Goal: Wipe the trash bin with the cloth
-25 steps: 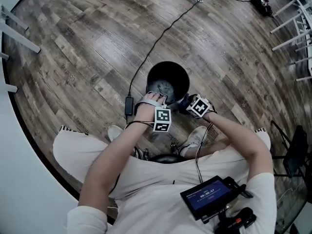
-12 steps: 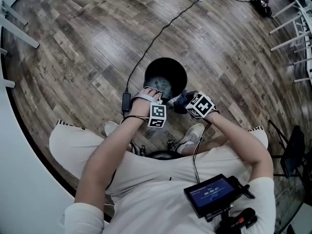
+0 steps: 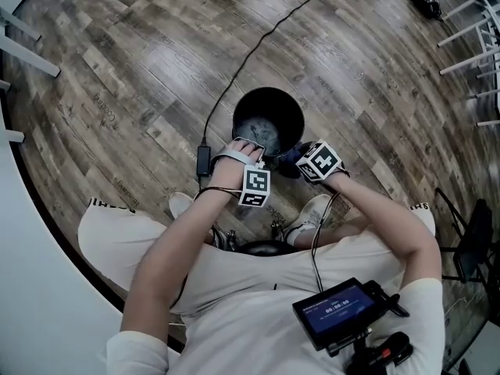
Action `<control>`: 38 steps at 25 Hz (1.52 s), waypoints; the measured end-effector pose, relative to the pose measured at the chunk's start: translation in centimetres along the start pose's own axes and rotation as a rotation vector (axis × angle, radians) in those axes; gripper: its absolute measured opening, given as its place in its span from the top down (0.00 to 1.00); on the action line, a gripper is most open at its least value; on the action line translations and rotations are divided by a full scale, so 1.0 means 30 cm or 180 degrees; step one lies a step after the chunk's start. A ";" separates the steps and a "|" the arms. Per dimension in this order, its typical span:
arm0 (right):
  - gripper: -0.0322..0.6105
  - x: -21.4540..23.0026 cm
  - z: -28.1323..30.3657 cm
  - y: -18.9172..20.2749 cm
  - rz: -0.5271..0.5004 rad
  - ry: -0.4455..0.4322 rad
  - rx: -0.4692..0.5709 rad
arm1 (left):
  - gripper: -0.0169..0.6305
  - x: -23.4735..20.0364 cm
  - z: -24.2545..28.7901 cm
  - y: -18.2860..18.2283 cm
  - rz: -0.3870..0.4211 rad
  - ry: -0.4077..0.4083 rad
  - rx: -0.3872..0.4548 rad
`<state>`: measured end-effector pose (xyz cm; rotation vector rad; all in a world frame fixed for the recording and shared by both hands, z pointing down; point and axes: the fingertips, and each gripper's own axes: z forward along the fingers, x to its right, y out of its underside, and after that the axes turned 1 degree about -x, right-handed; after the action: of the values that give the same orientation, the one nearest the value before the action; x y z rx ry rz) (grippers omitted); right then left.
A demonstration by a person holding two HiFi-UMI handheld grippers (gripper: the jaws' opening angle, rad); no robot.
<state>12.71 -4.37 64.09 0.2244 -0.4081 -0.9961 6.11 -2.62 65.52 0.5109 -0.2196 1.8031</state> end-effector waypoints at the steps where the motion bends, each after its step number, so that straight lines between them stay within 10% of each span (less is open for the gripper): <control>1: 0.80 0.007 0.012 0.006 -0.0003 -0.0010 -0.0002 | 0.81 -0.002 0.001 -0.002 0.0001 0.0002 0.0002; 27: 0.80 0.223 0.533 0.233 -0.0353 0.0391 -0.0164 | 0.82 -0.007 0.004 -0.013 0.0083 0.0071 0.0059; 38: 0.80 0.263 0.612 0.266 0.0102 0.0421 -0.0279 | 0.82 -0.017 0.011 -0.012 0.0030 0.0075 0.0074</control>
<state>14.67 -6.80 85.38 0.2028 -0.2464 -0.9595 6.64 -3.08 65.55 0.5057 -0.1853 1.8217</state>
